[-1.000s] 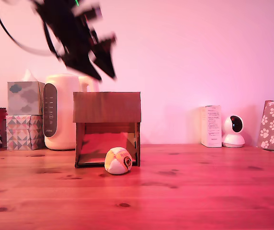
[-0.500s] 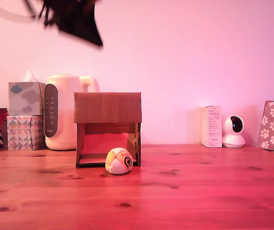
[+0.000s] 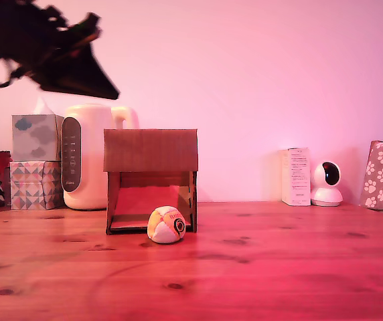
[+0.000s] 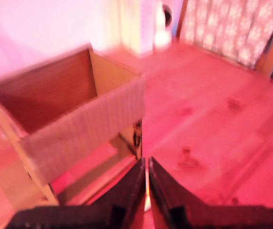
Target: Drop the footbag into the cardboard dice tower
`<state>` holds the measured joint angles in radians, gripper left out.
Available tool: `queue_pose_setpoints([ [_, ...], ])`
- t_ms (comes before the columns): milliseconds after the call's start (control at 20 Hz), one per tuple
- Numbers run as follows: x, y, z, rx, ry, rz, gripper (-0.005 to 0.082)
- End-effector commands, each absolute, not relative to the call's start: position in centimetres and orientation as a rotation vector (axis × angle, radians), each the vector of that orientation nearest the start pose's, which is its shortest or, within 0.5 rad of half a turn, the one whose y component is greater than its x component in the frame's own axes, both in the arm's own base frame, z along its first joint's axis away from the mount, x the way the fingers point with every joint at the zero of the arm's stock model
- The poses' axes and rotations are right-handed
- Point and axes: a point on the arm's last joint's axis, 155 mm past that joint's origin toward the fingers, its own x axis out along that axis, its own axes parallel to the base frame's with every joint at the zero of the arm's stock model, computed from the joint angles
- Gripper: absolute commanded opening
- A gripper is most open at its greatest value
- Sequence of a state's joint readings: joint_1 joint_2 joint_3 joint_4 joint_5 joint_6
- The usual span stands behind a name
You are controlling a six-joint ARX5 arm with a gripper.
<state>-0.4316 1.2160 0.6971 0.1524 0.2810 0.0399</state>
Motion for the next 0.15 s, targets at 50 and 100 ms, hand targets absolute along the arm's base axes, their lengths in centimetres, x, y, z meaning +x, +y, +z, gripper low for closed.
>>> queue_pose_setpoints([
  [50, 32.99, -20.85, 17.65, 0.056, 0.397, -0.71, -0.002],
  [100, 32.88, -20.81, 17.79, 0.055, 0.396, -0.71, -0.002],
])
